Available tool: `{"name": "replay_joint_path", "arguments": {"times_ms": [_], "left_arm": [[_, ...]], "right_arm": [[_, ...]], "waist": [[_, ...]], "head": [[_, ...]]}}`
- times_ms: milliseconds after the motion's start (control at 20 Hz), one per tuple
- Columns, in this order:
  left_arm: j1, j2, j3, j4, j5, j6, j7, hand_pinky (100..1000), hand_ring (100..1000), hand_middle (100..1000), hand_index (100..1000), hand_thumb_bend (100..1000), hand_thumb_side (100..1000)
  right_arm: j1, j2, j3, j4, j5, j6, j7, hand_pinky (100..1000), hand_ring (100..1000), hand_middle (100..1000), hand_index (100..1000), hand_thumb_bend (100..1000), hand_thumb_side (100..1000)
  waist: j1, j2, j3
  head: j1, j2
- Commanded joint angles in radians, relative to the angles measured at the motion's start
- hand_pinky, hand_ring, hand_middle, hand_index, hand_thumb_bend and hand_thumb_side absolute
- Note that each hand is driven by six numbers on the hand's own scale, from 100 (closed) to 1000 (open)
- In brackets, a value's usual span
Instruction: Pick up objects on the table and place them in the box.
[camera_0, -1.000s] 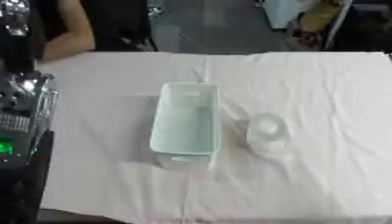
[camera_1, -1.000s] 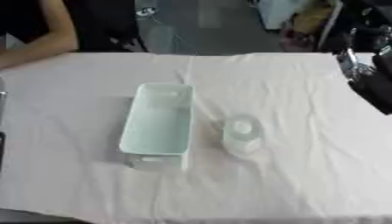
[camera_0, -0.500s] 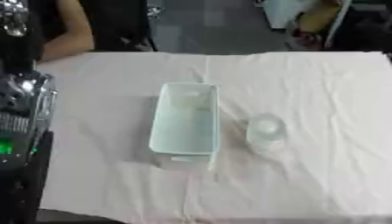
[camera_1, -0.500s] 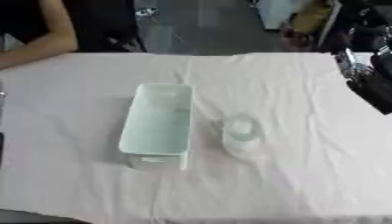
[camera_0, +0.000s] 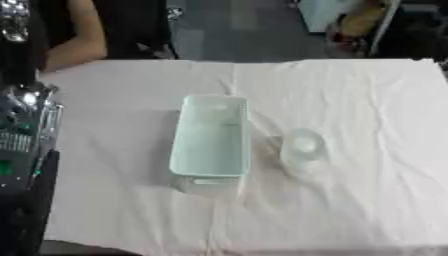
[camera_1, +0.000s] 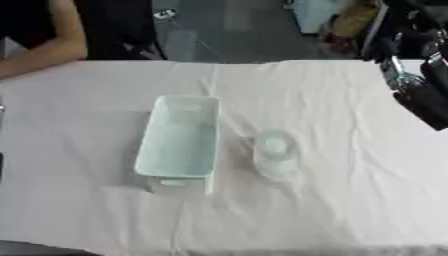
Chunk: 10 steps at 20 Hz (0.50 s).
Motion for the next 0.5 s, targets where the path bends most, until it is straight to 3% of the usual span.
{"name": "replay_joint_path", "arguments": {"times_ms": [50, 300, 500], "left_arm": [[-0.011, 0.017, 0.011, -0.014, -0.002, 0.002, 0.001, 528, 595, 668, 774, 100, 777], [-0.009, 0.02, 0.012, -0.014, -0.003, 0.006, 0.003, 526, 594, 668, 774, 100, 777], [-0.007, 0.022, 0.009, -0.014, -0.002, 0.008, 0.001, 525, 594, 668, 774, 100, 777]], "right_arm": [[-0.007, -0.015, -0.002, -0.016, 0.003, 0.0, 0.005, 1000, 1000, 1000, 604, 100, 1000], [-0.029, -0.021, 0.02, -0.014, 0.0, 0.001, 0.032, 1000, 1000, 1000, 605, 100, 1000], [-0.065, -0.075, 0.061, 0.029, -0.027, -0.01, 0.071, 1000, 1000, 1000, 609, 100, 1000]], "waist": [[0.002, -0.008, 0.004], [0.006, -0.007, 0.016], [0.005, -0.009, 0.024]], "head": [[-0.004, -0.01], [0.006, -0.013], [0.0, -0.014]]}}
